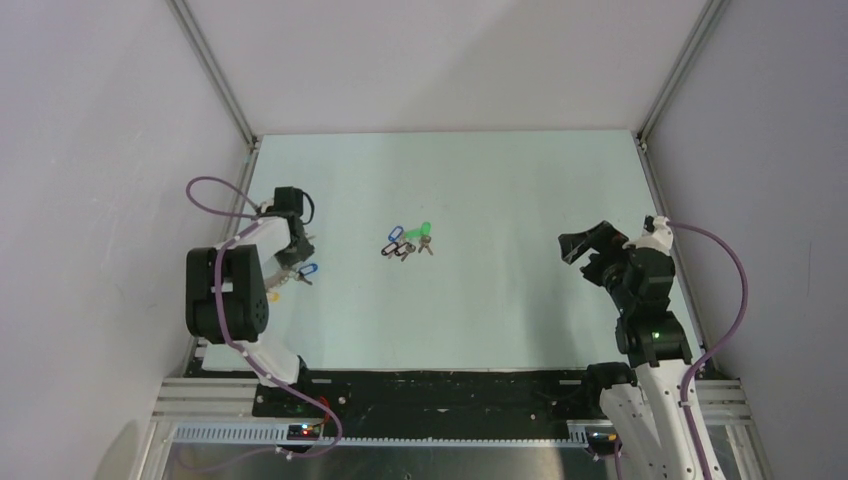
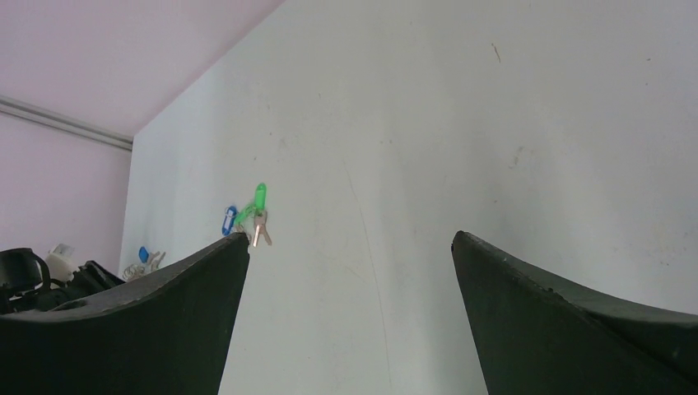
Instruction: Remove the keys from the keyring
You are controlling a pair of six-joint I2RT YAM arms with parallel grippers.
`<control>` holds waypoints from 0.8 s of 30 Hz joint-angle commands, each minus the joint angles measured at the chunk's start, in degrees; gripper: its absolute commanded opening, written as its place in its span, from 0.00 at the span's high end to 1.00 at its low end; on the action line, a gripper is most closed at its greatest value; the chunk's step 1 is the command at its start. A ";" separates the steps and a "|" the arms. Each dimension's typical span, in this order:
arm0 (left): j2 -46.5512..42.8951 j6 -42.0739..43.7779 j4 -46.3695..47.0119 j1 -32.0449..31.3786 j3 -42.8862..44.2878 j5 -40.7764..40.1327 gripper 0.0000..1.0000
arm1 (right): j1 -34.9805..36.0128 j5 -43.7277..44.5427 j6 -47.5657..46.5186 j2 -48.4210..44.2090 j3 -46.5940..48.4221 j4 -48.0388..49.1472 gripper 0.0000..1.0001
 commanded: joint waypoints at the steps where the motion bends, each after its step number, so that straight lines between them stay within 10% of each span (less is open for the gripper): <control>1: 1.29 0.96 -3.27 0.56 2.03 2.67 0.73 | -0.18 0.87 0.12 -0.96 2.26 0.24 0.00; 5: -0.48 -0.47 -2.08 0.32 0.32 6.52 0.99 | -0.38 1.31 0.38 -1.33 2.25 -0.29 0.00; 24: -34.21 -0.52 -5.26 -8.92 0.29 22.53 1.00 | -0.80 -4.91 -0.12 0.94 2.25 2.82 0.00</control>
